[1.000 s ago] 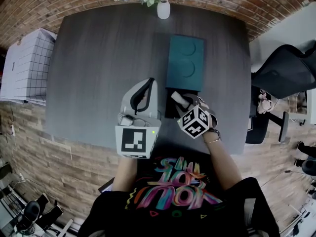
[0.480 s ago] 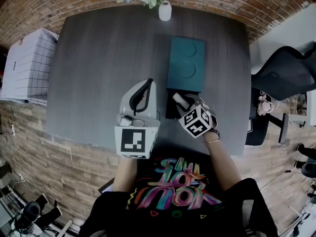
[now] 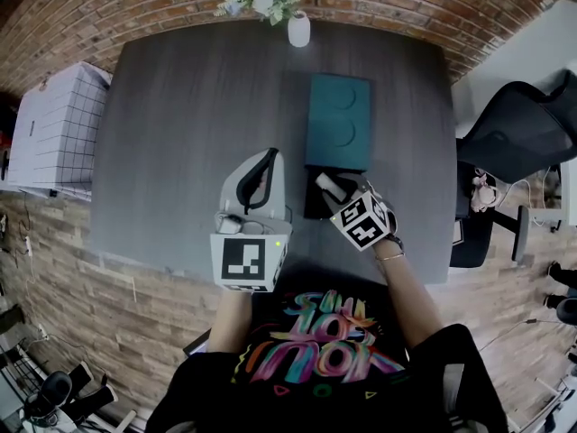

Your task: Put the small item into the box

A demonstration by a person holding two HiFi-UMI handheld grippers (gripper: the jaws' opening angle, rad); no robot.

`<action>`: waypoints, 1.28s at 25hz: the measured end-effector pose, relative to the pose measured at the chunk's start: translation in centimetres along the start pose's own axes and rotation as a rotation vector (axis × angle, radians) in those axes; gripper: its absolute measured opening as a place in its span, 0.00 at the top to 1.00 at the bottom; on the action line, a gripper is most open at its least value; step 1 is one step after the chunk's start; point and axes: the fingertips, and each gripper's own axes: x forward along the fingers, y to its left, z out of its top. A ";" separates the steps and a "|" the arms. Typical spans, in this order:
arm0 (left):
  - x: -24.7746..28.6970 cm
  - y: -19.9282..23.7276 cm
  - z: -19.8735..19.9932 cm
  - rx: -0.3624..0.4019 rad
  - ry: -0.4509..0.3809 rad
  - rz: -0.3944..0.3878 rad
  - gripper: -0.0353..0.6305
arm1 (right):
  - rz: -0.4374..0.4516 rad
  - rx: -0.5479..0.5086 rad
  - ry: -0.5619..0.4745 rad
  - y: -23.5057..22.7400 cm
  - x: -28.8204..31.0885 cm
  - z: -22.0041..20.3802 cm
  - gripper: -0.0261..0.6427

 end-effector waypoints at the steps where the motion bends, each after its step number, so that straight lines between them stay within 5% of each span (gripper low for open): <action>1: 0.0 -0.1 0.1 0.002 -0.002 -0.001 0.94 | -0.004 0.006 -0.016 -0.2 -0.3 0.3 0.73; 19: -0.7 -2.1 2.2 0.035 -0.041 -0.034 0.94 | -0.080 0.107 -0.479 -2.3 -14.1 12.0 0.73; 32: -1.0 -2.6 2.8 0.040 -0.053 -0.037 0.94 | -0.254 0.174 -0.665 -6.6 -23.5 12.9 0.79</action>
